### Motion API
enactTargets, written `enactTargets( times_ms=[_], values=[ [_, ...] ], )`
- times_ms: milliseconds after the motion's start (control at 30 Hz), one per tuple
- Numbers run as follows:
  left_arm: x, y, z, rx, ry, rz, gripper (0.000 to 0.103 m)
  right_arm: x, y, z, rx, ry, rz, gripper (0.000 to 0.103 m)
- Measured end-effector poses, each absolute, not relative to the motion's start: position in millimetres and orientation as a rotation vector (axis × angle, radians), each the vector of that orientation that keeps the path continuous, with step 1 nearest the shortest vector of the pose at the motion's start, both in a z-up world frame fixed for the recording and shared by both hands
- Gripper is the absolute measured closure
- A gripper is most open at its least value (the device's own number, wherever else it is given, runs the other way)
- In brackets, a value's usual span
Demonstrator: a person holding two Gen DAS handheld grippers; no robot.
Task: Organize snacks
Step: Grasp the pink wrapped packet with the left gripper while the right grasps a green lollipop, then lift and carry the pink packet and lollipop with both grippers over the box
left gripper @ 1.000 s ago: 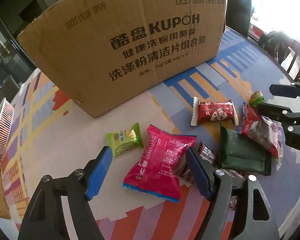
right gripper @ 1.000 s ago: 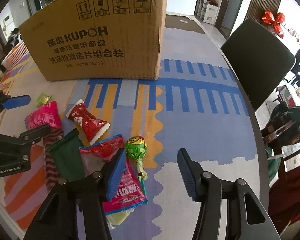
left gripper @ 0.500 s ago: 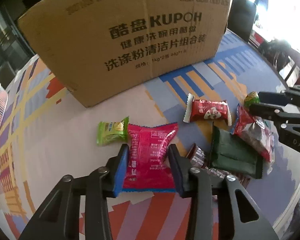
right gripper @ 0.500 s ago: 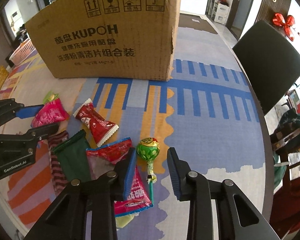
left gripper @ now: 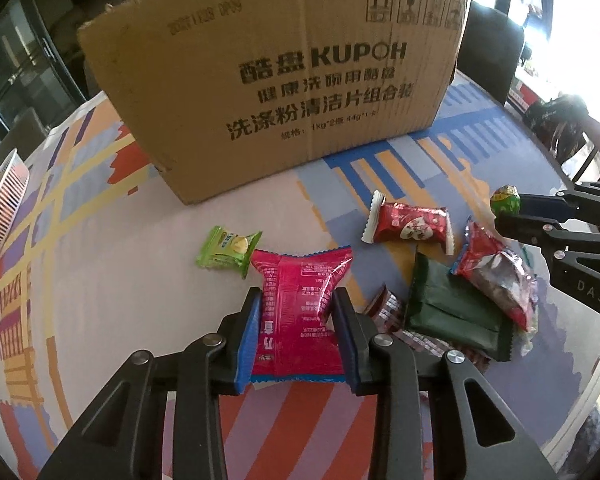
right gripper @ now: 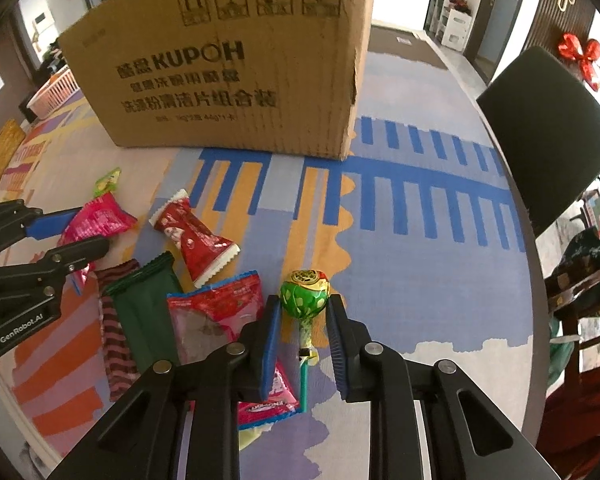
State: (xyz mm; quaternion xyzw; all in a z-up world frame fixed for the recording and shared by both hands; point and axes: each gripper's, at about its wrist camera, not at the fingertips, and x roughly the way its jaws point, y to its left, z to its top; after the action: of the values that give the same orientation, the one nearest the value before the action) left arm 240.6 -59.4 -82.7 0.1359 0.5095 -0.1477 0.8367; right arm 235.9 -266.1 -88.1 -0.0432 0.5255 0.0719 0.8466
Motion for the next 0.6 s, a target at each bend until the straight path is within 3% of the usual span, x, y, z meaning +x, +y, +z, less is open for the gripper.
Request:
enactTargets(
  times_ms=[600],
  values=[
    [221.1, -45.3, 3.3, 0.151, 0.911, -0.305, 0.07, 212.4, -244.4, -4.7, -0.1, 0.921, 0.225, 0.079]
  ],
)
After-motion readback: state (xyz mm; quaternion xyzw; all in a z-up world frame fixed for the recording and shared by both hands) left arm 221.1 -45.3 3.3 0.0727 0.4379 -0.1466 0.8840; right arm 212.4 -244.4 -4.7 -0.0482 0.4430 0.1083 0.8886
